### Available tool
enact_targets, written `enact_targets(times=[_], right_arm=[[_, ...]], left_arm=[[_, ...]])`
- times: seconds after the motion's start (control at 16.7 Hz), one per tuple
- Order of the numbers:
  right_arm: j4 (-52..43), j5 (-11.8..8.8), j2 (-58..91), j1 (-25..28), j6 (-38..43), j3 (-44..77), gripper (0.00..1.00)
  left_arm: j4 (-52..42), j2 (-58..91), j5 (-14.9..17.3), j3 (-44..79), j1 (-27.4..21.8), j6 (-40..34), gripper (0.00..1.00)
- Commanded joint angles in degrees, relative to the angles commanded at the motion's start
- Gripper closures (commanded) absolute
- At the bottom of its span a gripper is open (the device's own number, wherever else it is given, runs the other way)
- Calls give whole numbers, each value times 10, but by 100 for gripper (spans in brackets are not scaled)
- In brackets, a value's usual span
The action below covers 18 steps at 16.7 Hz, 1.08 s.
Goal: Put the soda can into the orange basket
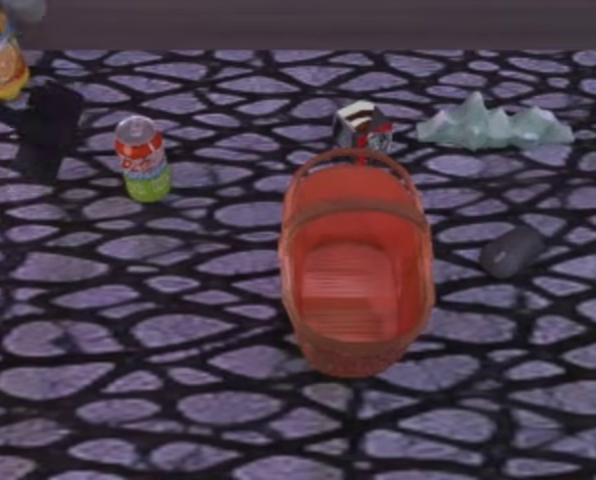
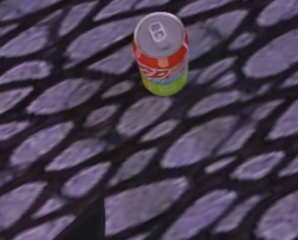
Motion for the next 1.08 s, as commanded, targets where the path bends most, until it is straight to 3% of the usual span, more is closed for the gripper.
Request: enact_targets(times=[0.66, 1.08], right_arm=[[0, 0, 0, 0, 0, 0, 0], [0, 0, 0, 0, 0, 0, 0]], left_arm=[[-295, 592, -25, 591, -22, 140, 0], [-353, 736, -44, 759, -22, 177, 0]])
